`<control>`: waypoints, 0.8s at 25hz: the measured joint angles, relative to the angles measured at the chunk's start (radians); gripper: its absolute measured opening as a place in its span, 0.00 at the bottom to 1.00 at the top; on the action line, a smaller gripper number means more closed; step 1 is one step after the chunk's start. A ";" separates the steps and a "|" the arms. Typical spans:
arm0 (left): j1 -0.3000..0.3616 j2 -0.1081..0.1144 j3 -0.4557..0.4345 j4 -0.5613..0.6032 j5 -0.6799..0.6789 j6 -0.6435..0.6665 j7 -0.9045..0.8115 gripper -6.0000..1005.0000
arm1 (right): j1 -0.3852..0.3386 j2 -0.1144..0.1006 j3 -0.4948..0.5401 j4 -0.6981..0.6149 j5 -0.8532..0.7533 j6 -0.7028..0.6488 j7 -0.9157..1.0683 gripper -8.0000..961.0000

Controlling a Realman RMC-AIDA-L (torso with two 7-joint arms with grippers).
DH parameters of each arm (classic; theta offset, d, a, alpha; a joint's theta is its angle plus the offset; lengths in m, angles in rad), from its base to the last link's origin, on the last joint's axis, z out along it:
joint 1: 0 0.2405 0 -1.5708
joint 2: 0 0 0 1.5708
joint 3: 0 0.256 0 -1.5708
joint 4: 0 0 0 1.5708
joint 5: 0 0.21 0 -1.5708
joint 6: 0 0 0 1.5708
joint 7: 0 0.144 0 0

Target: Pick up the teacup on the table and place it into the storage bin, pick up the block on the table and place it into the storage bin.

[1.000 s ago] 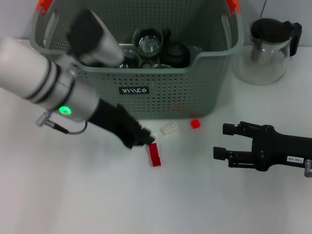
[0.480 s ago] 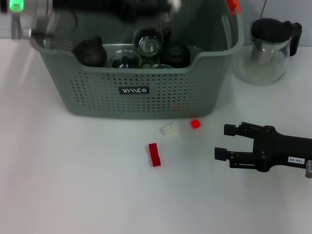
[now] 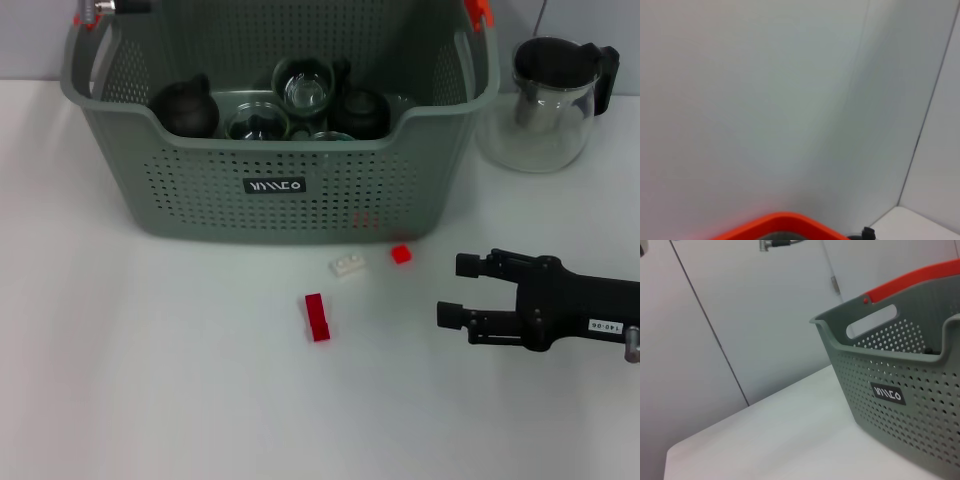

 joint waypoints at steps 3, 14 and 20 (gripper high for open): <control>0.021 -0.021 0.000 0.022 -0.003 0.018 -0.011 0.32 | 0.000 -0.001 0.000 -0.001 -0.001 -0.001 0.000 0.95; 0.157 -0.061 0.007 0.146 -0.138 0.197 0.047 0.89 | -0.005 -0.009 0.000 0.005 -0.001 0.007 -0.001 0.95; 0.170 -0.051 0.011 0.159 -0.144 0.485 0.152 0.93 | -0.007 -0.009 0.000 0.006 -0.001 0.007 -0.003 0.95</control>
